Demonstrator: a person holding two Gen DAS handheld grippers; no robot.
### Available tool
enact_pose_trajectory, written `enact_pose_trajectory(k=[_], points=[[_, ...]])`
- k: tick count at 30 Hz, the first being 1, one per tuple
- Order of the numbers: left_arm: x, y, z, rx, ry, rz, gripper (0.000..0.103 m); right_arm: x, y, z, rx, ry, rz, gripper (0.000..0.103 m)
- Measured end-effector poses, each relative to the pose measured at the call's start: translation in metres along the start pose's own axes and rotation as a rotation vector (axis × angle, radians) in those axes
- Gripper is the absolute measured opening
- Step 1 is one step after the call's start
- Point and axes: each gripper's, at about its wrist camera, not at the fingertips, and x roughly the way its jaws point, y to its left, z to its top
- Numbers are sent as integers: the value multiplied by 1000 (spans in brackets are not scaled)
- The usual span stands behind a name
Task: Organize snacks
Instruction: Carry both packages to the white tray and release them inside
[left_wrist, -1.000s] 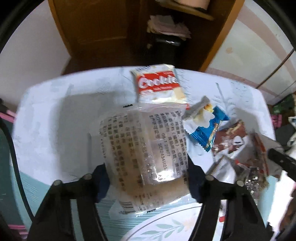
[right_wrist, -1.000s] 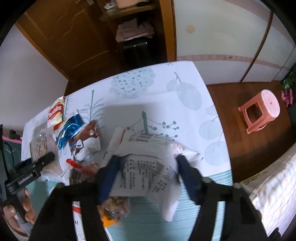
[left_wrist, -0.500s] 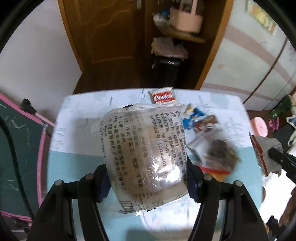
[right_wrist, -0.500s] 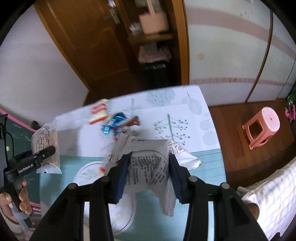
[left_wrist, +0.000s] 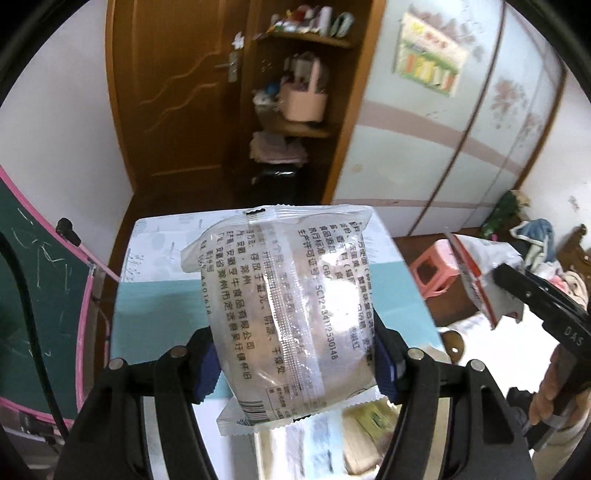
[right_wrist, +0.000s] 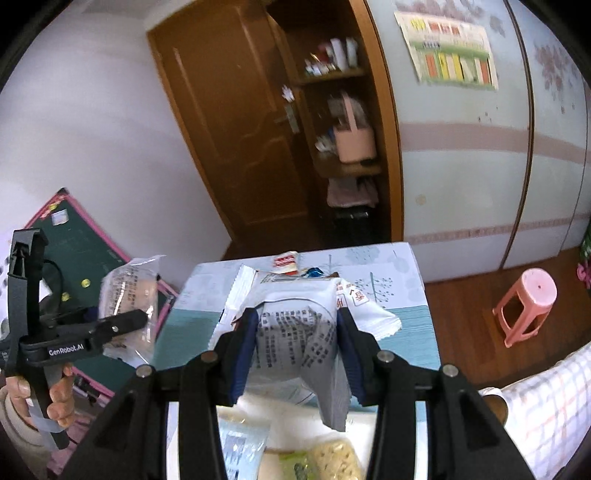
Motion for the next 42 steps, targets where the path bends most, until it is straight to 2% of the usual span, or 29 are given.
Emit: enact_pose_trajectory(k=[5,9,13,17,23,32,42], points=[[-34,-15,-48,5,-49,-51,66,-38,20,-36,-49,-37,38,43],[-44,-19,-78,-4,-52,-46,66,-55,33,-61,-81,-44,54,43],[-52,-21,-100,-5,-57,-50,66,-71,44,-84,-108,-74,53,43],[-58,-21,-115,-14,-56,-46,67,-81,45,-98,-75,-71,92,43],[-54,-36,-127,12,-41,-40,67,-90,38,-106,-57,-60,61,44],[-19,-56,-142,26,35,-41,67,-79,24,-124,-51,-12,-18,44],[0,-79,-124,48,59,-65,67,-68,18,-123,-96,29,-51,45]])
